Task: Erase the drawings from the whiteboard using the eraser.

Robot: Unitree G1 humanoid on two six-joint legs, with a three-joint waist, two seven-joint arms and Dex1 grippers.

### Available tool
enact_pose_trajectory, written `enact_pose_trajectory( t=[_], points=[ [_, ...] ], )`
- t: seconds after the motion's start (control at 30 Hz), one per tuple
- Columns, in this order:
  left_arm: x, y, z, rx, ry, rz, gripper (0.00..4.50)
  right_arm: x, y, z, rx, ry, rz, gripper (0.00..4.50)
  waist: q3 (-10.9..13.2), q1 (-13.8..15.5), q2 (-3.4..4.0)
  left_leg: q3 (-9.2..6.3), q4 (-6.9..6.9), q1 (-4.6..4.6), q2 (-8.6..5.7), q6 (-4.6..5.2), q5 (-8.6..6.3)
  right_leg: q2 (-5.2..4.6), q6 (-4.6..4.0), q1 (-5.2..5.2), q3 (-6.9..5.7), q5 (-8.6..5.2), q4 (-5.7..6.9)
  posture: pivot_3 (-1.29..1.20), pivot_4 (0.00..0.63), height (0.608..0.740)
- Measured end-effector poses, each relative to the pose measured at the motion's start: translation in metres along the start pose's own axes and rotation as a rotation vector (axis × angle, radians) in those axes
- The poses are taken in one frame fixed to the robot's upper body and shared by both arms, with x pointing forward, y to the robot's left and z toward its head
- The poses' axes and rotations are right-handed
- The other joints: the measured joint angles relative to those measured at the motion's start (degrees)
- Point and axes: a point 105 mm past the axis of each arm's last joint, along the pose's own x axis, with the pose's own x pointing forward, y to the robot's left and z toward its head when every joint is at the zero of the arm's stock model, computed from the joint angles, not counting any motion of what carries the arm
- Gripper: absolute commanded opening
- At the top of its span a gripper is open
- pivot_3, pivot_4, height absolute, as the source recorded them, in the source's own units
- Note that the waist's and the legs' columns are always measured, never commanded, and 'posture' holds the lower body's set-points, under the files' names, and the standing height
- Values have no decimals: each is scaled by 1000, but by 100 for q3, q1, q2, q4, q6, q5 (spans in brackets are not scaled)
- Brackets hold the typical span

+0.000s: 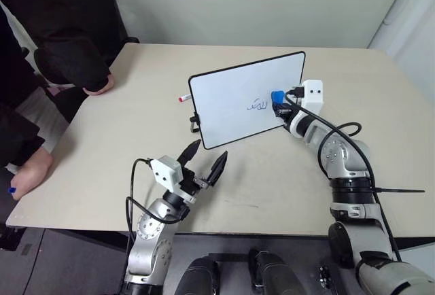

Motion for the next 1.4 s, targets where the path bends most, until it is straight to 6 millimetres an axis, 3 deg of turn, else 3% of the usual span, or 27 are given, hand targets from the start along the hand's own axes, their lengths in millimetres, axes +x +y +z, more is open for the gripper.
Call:
enact_pose_trajectory(
  t=[0.5,0.63,0.97,1.07,1.23,1.4],
  points=[
    [2,2,3,0,-10,-6,4500,15,100,-38,-114,114,263,449,0,-250,-1,22,-13,-2,41,-26,-20,26,-30,-53,-16,45,1,0,150,740],
    [2,4,4,-6,-16,-5,4500,15,114,-42,-119,123,313,449,0,-243,-1,19,-12,-2,41,-27,-16,29,-35,-56,-16,47,-1,0,150,740],
    [3,6,6,-2,-24,-5,4500,25,95,-38,-64,120,241,449,1,-194,-3,20,-6,-8,34,-31,-10,26,-40,-56,-8,50,-8,0,150,740],
    [3,6,6,-3,-23,-5,4500,29,75,-30,-26,95,160,449,5,-160,-9,14,-7,-13,22,-90,-38,22,-40,-57,3,50,-14,0,150,740],
    [2,6,6,-3,-21,-3,4500,30,31,-13,-25,28,2,449,10,-123,-18,4,-8,-43,15,-96,-41,21,-40,-66,4,50,-66,0,150,740],
    [2,6,6,-4,-21,-3,4500,31,16,-18,-13,43,-66,449,10,-122,-18,7,-5,-51,12,-76,-22,19,-19,-78,3,95,-81,0,150,740]
  ],
)
